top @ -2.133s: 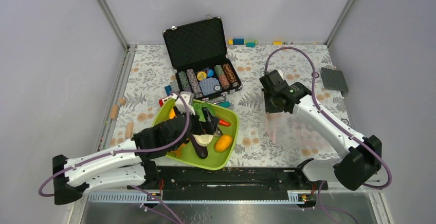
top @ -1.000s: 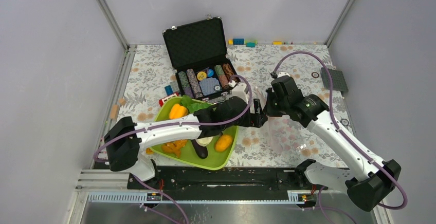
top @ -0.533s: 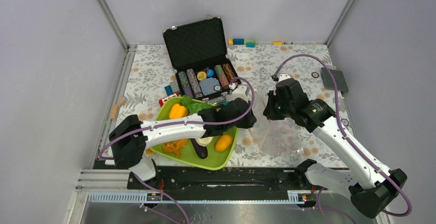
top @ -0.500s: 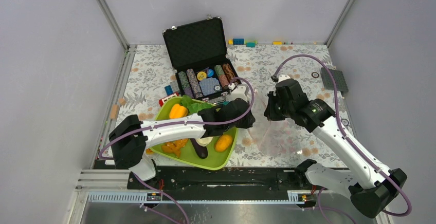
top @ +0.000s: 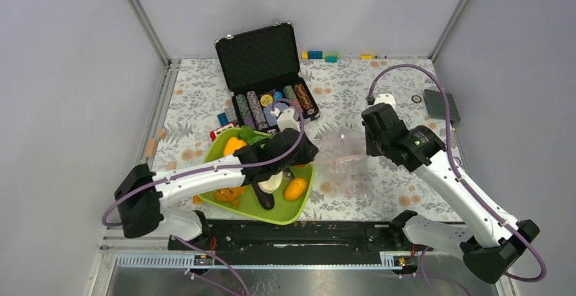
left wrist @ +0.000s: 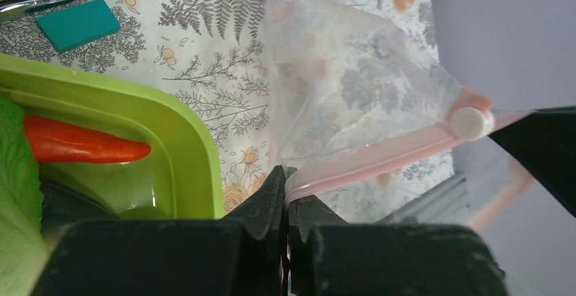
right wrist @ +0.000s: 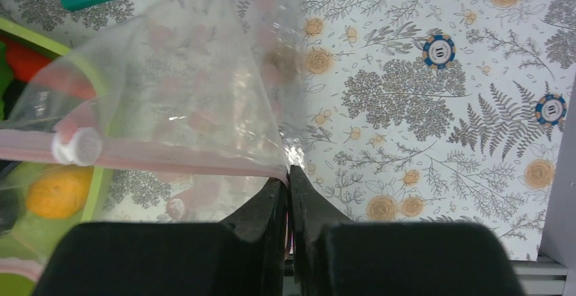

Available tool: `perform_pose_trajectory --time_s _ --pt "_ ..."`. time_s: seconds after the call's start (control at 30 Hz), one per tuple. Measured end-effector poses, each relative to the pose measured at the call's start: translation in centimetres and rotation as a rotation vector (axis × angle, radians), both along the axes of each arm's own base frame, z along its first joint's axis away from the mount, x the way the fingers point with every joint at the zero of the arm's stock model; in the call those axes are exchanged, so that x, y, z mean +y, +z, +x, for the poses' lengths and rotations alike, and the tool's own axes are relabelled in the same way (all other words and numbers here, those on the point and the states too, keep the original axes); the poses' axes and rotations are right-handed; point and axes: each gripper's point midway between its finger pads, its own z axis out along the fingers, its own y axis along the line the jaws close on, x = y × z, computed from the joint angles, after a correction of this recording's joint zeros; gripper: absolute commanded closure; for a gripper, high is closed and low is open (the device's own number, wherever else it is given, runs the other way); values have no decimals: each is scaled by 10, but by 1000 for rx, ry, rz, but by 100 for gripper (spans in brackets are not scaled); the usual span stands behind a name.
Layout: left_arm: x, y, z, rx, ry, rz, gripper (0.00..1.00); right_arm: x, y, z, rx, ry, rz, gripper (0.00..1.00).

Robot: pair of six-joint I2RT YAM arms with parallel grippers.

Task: Place the food in the zip-top bag and seal the zipper
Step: Open the zipper of the food storage bag at the center of the board.

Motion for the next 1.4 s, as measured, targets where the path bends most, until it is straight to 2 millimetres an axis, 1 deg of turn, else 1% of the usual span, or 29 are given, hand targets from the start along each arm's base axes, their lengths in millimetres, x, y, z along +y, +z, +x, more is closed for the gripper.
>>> perform_pose_trajectory --time_s 0.07,0.1,0.13,0.27,0.37,0.5,0.6,0.77,0.9,1.07,1.1,1.17,1.2,1.23,1.3,1.37,1.4 --pt "3 13 -1 -22 1 -38 100 -1 1 2 -7 -8 -5 81" --pt "5 15 -1 -27 4 -48 100 -1 0 2 -3 -10 -8 76" --pt "7 15 -2 -29 6 -49 100 -1 -2 3 3 -12 -13 74" --pt "15 1 -4 -12 16 -30 100 3 -14 6 40 -15 -33 73" --pt "19 -10 -6 5 14 -19 100 9 -29 6 79 -10 -22 68" --pt "27 -21 -4 37 48 -5 100 24 -57 -6 149 24 67 64" --pt "32 -25 -3 57 72 -1 100 42 -75 -19 205 67 175 62" --pt "32 -29 -3 80 92 -11 100 58 -84 -25 240 82 273 57" --pt "34 -33 -4 94 106 -17 100 66 -90 -32 278 85 317 54" --pt "34 -33 -3 102 121 -27 100 80 -97 -40 307 85 379 53" --pt "34 -33 -3 104 123 -29 100 85 -98 -43 314 87 396 53" --pt "33 -33 -3 106 125 -32 100 93 -101 -46 321 87 425 59" --pt "33 -34 -3 108 127 -32 100 97 -102 -48 323 85 438 66" --pt "33 -35 -3 109 127 -31 100 101 -102 -49 322 83 450 76" --pt "33 -35 -3 111 130 -31 100 105 -101 -50 320 85 461 89" --pt "34 -35 -3 110 134 -28 100 103 -101 -49 312 70 449 93" --pt "36 -36 -3 109 138 -22 100 98 -102 -49 305 56 423 95"
